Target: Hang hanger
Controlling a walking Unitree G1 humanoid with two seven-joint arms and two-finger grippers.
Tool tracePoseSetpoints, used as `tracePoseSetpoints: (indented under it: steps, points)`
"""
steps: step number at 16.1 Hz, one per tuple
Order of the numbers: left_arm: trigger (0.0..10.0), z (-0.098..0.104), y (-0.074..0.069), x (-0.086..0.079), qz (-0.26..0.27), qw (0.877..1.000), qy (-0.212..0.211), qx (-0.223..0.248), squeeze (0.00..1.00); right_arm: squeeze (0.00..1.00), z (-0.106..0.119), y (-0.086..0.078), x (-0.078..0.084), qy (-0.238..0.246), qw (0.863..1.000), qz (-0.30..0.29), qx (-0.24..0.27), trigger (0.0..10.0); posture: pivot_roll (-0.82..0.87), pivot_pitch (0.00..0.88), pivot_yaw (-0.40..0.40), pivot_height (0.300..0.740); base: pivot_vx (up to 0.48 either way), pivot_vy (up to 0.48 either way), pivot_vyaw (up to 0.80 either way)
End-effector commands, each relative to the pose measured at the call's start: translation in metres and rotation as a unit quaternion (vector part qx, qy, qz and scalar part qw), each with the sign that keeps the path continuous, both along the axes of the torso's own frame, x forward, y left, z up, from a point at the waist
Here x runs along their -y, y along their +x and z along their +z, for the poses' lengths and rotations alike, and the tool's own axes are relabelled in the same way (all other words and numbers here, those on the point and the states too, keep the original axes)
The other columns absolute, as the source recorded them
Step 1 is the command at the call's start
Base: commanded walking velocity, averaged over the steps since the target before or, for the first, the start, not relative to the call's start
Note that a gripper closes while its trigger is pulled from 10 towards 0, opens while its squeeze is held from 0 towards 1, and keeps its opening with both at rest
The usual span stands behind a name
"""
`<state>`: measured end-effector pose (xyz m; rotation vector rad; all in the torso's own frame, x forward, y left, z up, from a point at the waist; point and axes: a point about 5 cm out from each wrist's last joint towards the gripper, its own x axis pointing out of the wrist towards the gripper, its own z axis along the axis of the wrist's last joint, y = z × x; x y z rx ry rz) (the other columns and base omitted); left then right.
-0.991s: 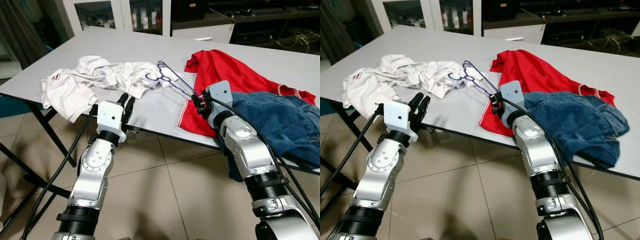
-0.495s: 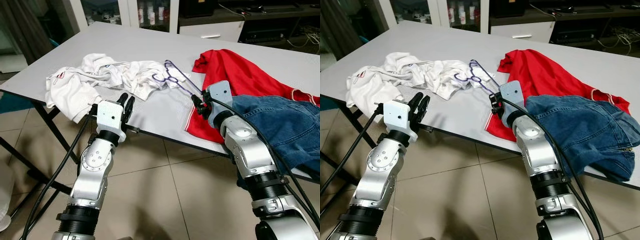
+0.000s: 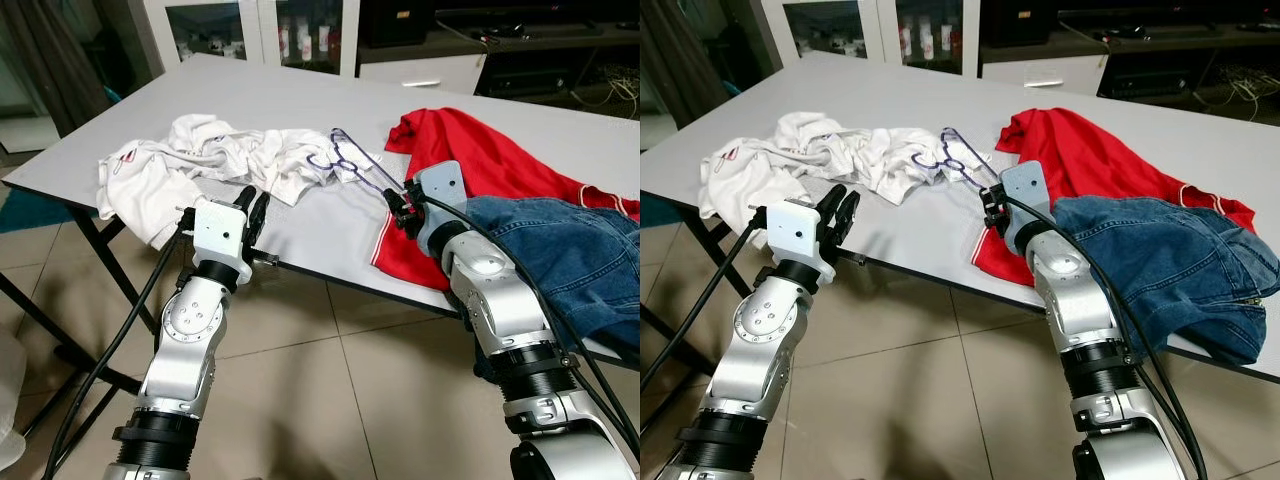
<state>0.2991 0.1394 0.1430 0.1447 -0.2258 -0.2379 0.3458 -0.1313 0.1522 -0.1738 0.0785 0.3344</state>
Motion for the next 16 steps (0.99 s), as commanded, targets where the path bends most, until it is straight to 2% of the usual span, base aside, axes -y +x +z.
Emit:
tracePoseSetpoints:
  steps: [1, 16]
  points:
    - [10.0, 0.0048, 0.0021, -0.0006, 0.001, 1.0, -0.001, 0.007, 0.0, 0.0, 0.0028, 0.0026, 0.0012, 0.003, 1.0, 0.0, 0.002, 10.0, -0.08, 0.0, 0.051, 0.74, 0.349, 0.0, 0.0]
    - [10.0, 0.0049, 0.0032, 0.0018, -0.002, 1.0, -0.001, 0.007, 0.0, 0.0, 0.0025, 0.0022, 0.0034, 0.001, 1.0, -0.001, 0.001, 10.0, -0.09, 0.0, 0.052, 0.74, 0.352, 0.0, 0.0]
